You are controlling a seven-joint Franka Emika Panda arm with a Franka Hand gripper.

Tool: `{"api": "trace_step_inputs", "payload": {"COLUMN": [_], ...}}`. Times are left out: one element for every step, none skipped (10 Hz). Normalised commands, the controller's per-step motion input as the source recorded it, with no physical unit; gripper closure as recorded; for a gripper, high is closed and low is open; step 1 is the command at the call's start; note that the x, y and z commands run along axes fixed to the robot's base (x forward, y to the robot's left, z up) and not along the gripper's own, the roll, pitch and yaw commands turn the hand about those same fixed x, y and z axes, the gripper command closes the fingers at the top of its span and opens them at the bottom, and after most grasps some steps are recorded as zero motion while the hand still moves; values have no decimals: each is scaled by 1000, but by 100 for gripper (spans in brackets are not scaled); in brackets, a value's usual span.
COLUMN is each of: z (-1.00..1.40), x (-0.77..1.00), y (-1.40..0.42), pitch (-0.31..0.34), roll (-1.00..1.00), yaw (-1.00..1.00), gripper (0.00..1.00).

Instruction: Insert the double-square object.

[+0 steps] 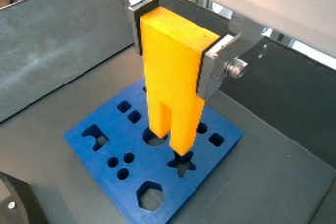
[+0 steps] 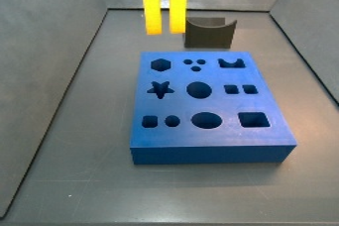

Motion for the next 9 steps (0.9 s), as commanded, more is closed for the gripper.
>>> {"api": "trace_step_inputs", "payload": {"z": [0,-66,-51,-26,-9,-97,-149,-126,-91], "x": [0,431,737,903,957,1000,986,1000,1000], "y": [34,-146,-326,-343,-377,-317,-77,0,37], "pitch": [0,11,57,81,77,47,0,0,0], "roll": [0,0,-39,-91,-104,-71,-4,26,61], "yaw": [0,0,0,-6,-14,0,0,0,46], "gripper": [100,100,100,100,100,100,100,100,100]}}
